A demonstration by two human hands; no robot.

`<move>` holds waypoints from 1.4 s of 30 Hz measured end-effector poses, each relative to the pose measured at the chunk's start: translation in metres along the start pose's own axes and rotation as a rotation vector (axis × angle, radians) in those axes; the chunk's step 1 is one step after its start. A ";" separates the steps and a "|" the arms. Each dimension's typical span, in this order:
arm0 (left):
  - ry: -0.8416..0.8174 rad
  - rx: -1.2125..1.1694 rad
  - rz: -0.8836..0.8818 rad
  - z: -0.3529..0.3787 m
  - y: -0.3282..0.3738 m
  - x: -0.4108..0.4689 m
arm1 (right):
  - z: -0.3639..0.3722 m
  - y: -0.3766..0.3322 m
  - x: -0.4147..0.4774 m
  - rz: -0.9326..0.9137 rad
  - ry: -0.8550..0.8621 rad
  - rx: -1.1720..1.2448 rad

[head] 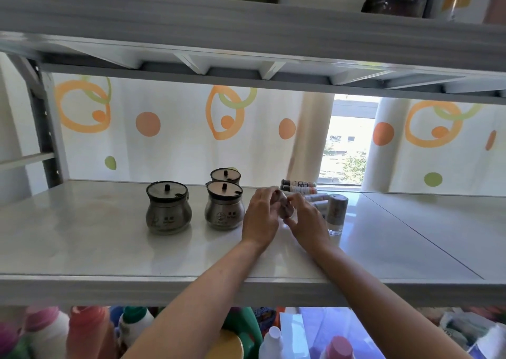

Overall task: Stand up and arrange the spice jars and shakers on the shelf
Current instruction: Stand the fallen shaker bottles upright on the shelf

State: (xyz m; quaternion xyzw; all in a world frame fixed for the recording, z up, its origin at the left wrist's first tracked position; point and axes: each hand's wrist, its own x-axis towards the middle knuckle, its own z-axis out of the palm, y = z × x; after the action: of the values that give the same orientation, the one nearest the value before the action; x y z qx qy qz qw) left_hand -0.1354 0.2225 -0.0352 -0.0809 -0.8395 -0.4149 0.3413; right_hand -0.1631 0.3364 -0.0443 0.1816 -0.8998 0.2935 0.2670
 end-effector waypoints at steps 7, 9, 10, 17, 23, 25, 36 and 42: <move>-0.017 0.044 0.070 -0.005 0.000 0.015 | -0.001 -0.013 -0.001 0.150 -0.124 0.221; -0.066 0.067 0.100 -0.011 -0.002 0.020 | -0.001 -0.013 -0.001 0.159 -0.136 0.214; -0.089 0.079 0.109 -0.014 -0.003 0.023 | 0.000 -0.013 -0.001 0.165 -0.140 0.214; -0.408 0.176 0.075 -0.041 0.009 0.045 | -0.015 -0.013 0.007 0.200 -0.313 0.254; -0.551 0.376 -0.017 -0.063 0.027 0.093 | -0.061 -0.012 0.060 0.100 -0.337 -0.013; -0.649 0.527 -0.021 -0.058 0.026 0.103 | -0.068 -0.011 0.076 0.056 -0.341 -0.097; -0.948 0.823 -0.128 -0.011 -0.006 0.122 | -0.019 -0.005 0.110 -0.097 -0.575 -0.398; -0.991 0.753 -0.198 -0.006 -0.013 0.128 | -0.013 -0.005 0.117 -0.033 -0.634 -0.371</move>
State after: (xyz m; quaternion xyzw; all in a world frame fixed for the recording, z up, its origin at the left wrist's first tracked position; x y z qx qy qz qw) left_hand -0.2340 0.1904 0.0409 -0.0596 -0.9900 -0.0339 -0.1231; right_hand -0.2485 0.3210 0.0360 0.2263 -0.9727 0.0502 0.0080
